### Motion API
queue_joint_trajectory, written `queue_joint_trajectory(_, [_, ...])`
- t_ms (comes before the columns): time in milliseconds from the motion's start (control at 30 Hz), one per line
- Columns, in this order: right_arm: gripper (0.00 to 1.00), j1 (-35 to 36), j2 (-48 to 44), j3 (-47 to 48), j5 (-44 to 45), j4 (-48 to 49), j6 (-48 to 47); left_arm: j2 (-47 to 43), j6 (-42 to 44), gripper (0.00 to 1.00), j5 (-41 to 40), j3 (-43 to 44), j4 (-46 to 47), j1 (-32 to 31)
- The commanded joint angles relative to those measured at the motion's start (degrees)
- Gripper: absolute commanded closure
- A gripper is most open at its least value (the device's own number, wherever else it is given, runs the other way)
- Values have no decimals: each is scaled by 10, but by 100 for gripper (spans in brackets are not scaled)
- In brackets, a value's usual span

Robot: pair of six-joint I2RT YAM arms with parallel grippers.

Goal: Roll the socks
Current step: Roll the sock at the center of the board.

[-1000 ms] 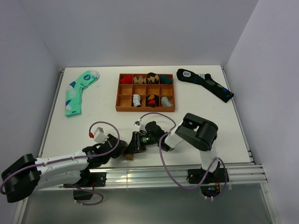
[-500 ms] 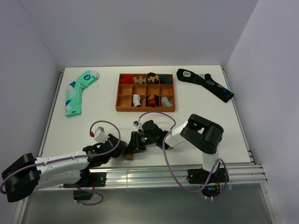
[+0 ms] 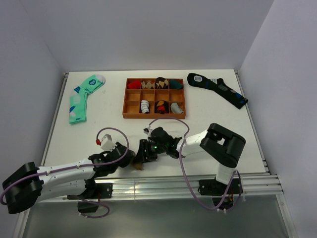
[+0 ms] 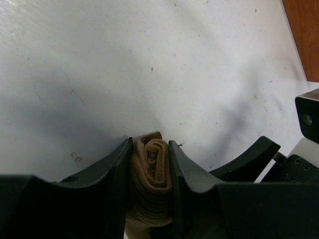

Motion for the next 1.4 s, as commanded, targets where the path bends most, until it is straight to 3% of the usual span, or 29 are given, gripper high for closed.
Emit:
queue_joint_trajectory(0, [45, -2, -1, -35, 87, -198, -51, -1, 14, 100, 7, 5, -45, -6])
queue_joint_trajectory(433, [43, -2, -120, -27, 167, -295, -65, -6, 15, 100, 11, -4, -28, -6])
queue_joint_trajectory(1133, [43, 61, -69, 65, 183, -309, -159, 49, 51, 100, 40, 9, 22, -1])
queue_joint_trajectory(1233, [47, 65, -55, 67, 183, -296, -152, 50, 59, 100, 49, 8, 30, 7])
queue_joint_trajectory(1333, [65, 65, -31, 68, 174, -283, -138, 54, 71, 100, 57, 9, 39, 13])
queue_joint_trajectory(1367, [80, 66, -26, 67, 166, -274, -134, 55, 75, 100, 60, 7, 43, 15])
